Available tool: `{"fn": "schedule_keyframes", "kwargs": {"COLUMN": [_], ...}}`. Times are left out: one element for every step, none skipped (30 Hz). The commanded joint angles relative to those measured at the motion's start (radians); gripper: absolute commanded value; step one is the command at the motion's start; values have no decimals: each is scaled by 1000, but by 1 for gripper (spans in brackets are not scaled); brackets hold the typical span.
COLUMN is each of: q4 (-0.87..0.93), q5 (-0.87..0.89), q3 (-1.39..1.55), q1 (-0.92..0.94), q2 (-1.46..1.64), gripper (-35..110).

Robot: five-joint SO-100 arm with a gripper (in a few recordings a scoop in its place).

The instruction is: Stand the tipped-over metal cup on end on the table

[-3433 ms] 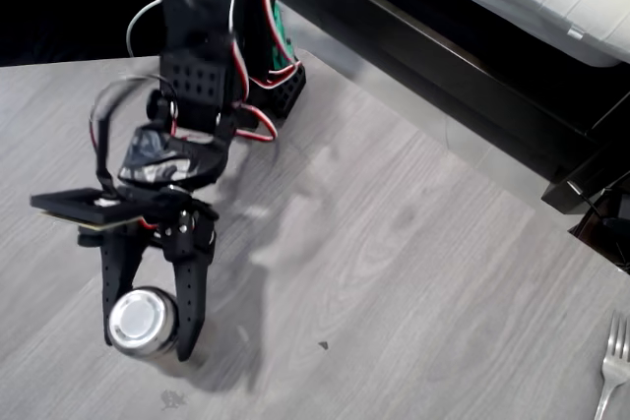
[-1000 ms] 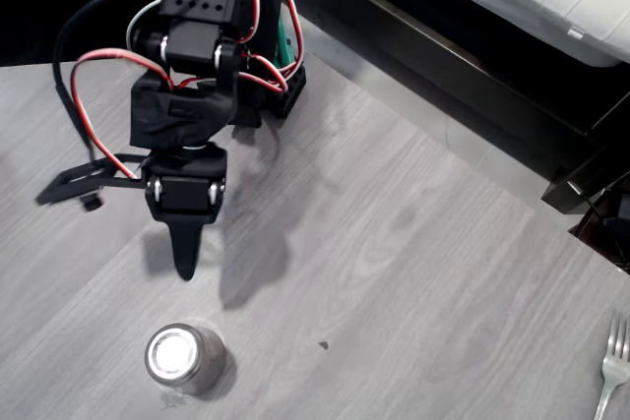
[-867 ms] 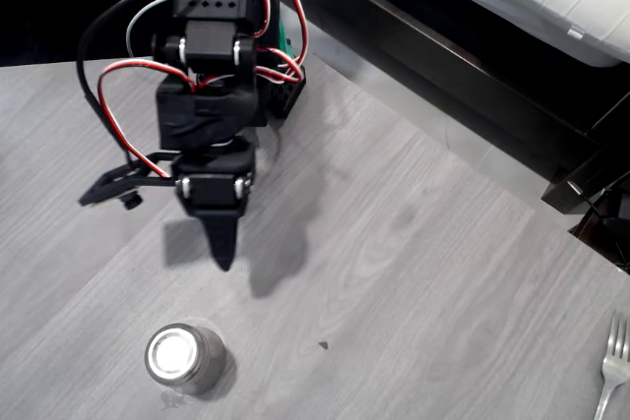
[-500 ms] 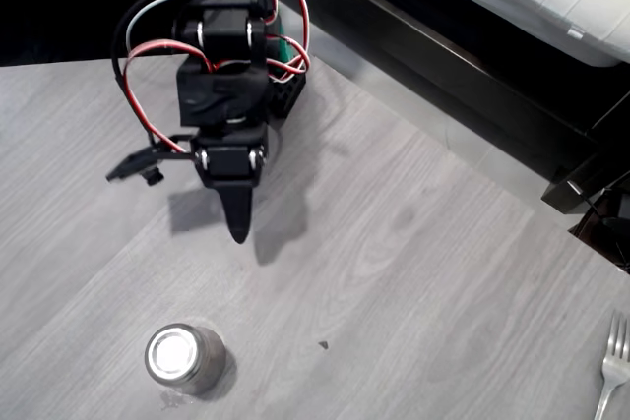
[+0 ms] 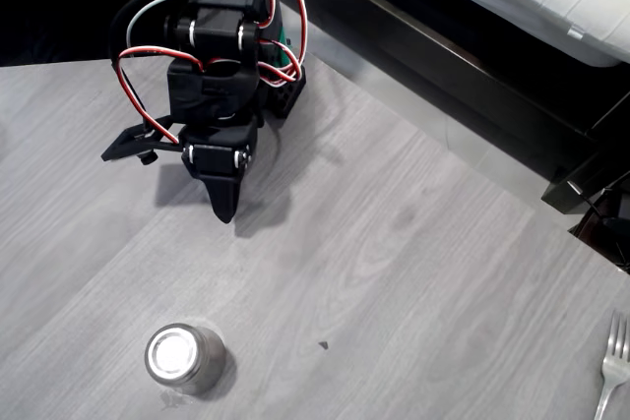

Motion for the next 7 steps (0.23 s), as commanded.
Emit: {"fn": "schedule_keyframes", "kwargs": {"q4": [5,5,5,5,5,5,9], "q5": [5,5,5,5,5,0,-2], "q3": [-5,-5,-5,-5,-5,-5,-5], "q1": [9,9,9,9,9,-9,-57], "q2": [26,26,26,26,26,26,26], "gripper": [1,1,1,1,1,1,1]}}
